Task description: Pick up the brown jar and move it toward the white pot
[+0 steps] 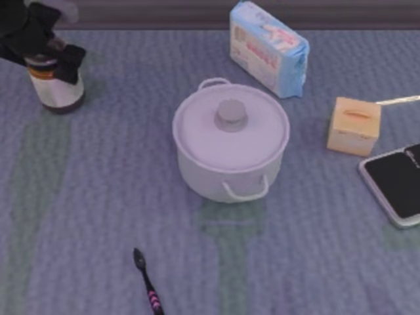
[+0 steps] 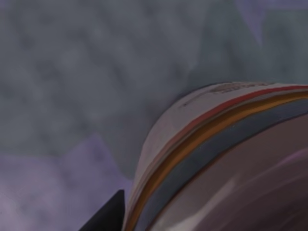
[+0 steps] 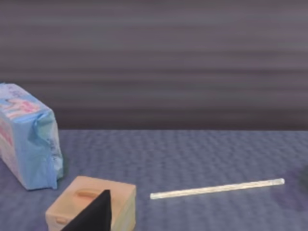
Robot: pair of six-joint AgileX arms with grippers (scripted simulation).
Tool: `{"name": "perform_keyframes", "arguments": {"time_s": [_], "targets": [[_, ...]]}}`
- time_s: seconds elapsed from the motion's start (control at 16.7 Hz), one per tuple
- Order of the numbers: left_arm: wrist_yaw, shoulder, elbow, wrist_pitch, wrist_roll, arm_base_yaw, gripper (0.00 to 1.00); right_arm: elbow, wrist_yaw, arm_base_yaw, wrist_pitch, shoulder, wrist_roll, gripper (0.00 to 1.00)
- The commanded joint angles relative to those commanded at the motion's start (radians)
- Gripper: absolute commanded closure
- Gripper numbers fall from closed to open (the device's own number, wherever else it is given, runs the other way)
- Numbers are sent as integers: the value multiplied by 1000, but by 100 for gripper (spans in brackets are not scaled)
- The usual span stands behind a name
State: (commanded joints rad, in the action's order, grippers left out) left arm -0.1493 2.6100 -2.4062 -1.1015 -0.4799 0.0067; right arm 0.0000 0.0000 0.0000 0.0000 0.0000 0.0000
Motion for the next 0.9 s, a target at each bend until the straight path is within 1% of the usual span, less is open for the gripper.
{"name": "perform_keyframes", "arguments": {"time_s": [0.18,0.24,0.78,0.9], "targets": [[0,0,0,0,0,0,98,0,0,0,0,0,0,0],[0,0,0,0,0,0,100,0,0,0,0,0,0,0],[0,-4,3,0,-1,4,100,0,0,0,0,0,0,0],[1,-41,39,0,0,8,100,0,0,0,0,0,0,0]]}}
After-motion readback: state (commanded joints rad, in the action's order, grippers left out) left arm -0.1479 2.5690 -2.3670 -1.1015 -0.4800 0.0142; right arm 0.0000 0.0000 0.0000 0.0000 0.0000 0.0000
